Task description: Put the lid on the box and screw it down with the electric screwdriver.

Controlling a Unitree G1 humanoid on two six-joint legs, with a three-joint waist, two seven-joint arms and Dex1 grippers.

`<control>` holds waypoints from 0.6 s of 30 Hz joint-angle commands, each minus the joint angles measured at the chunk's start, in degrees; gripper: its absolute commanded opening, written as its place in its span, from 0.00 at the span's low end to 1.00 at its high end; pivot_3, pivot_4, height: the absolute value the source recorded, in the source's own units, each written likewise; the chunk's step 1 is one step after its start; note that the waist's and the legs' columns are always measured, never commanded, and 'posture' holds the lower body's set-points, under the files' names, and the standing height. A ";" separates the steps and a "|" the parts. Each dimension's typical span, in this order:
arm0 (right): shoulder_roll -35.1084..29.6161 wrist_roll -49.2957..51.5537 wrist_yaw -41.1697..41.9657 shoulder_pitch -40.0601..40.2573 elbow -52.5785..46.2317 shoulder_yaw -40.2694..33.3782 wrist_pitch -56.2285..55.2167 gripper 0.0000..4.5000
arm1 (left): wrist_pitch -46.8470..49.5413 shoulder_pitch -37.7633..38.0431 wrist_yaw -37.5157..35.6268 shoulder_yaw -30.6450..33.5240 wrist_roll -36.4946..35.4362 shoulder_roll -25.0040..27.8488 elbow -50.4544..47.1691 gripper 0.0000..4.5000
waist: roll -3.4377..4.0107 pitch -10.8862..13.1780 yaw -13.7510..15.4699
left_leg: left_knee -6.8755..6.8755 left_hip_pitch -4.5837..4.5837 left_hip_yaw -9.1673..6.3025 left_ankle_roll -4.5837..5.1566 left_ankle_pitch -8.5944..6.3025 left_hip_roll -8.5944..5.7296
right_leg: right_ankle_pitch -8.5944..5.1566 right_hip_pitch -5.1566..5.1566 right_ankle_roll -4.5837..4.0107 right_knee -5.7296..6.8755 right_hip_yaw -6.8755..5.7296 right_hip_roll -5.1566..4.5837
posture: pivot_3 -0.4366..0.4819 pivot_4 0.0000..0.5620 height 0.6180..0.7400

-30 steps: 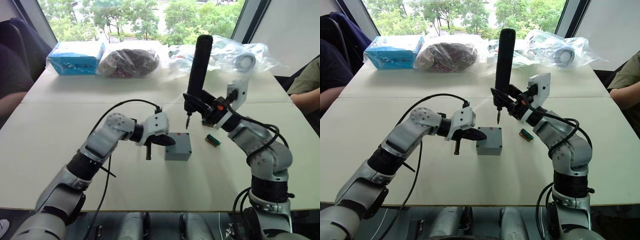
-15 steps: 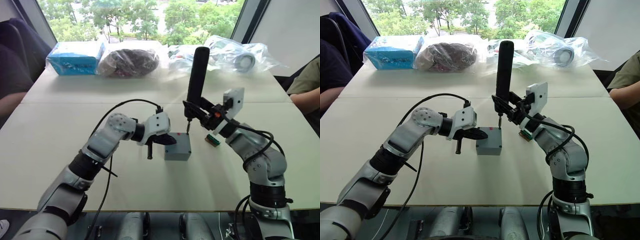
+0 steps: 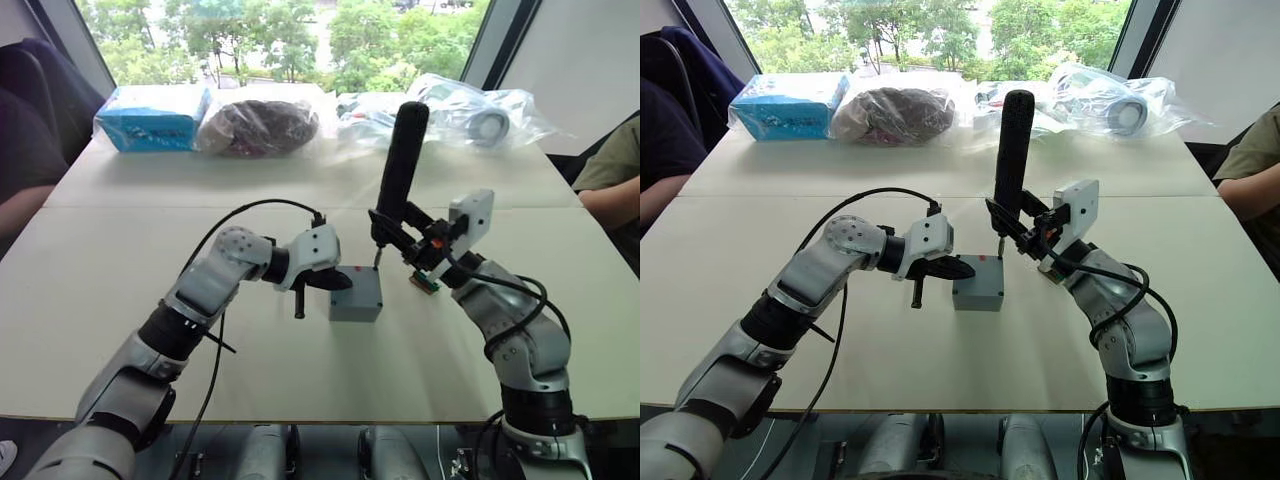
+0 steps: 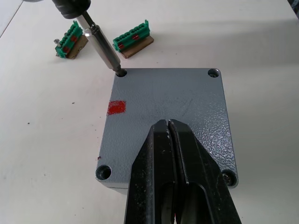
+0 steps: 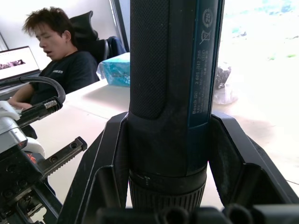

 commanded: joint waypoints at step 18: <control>-0.89 -4.67 2.14 5.99 4.87 4.82 -3.34 0.40 | 1.44 1.98 0.55 -0.56 0.97 0.42 -1.33 0.00 | -0.36 -0.27 -0.05 | -0.12 0.56 -0.01 0.11 -0.07 0.04 | -0.06 0.52 -0.07 -0.06 0.00 0.00 | 0.48 0.27 1.00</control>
